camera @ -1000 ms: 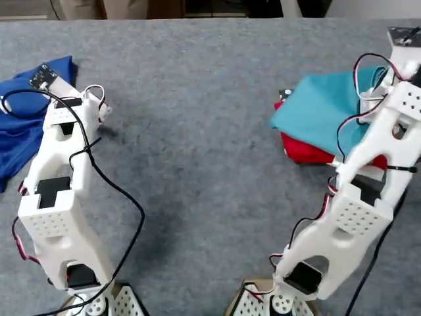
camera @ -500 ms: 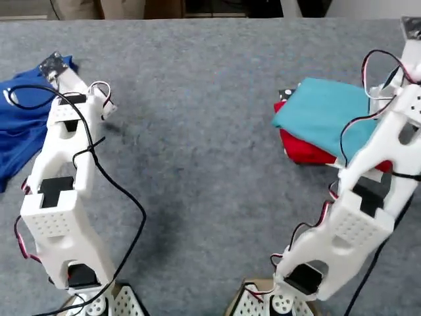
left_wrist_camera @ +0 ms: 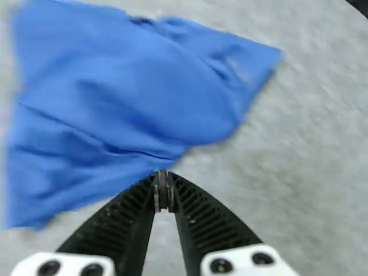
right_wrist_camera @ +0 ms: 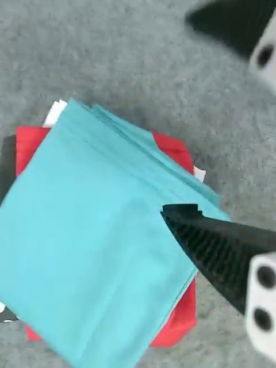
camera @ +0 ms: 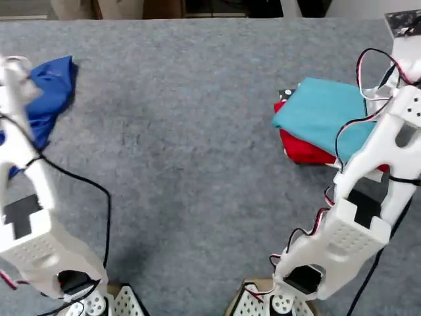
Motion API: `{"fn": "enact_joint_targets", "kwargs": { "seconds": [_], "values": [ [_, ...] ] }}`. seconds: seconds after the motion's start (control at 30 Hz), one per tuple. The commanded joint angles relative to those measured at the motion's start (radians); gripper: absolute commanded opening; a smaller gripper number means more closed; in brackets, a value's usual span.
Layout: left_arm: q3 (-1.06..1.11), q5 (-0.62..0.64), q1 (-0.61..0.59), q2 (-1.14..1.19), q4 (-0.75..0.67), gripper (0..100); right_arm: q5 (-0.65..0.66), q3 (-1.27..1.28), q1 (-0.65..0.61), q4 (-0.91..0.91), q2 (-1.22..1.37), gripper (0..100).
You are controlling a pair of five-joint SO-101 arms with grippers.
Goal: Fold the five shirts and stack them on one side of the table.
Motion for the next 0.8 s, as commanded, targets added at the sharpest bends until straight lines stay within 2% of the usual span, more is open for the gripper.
{"fn": "enact_joint_targets", "kwargs": {
  "seconds": [0.0, 0.07, 0.13, 0.23, 0.27, 0.37, 0.5, 0.6, 0.77],
  "values": [
    [-0.103, -0.095, -0.104, -0.05, 0.04, 2, -0.031, 0.022, -0.022, 0.018, -0.131, 7.9],
    [-0.106, -0.143, -0.144, -0.033, 0.035, 2, -0.046, 0.047, -0.056, 0.018, -0.179, 16.5],
    [-0.091, -0.167, -0.172, 0.018, -0.002, 8, -0.074, 0.09, -0.079, 0.018, -0.223, 24.3],
    [-0.023, -0.133, -0.203, 0.15, -0.132, 19, -0.137, 0.162, -0.108, 0.017, -0.286, 32.7],
    [0.002, -0.109, -0.209, 0.208, -0.184, 20, -0.15, 0.188, -0.116, 0.015, -0.305, 34.5],
    [0.005, -0.094, -0.235, 0.357, -0.256, 18, -0.152, 0.254, -0.14, 0.015, -0.348, 36.1],
    [-0.115, -0.092, -0.267, 0.522, -0.284, 11, -0.153, 0.308, -0.137, 0.015, -0.397, 36.1],
    [-0.232, -0.089, -0.278, 0.591, -0.233, 1, -0.153, 0.338, -0.133, 0.017, -0.444, 36.1],
    [-0.488, -0.095, -0.247, 0.593, 0.087, 2, -0.153, 0.375, -0.145, 0.015, -0.516, 36.1]
  ]
}}
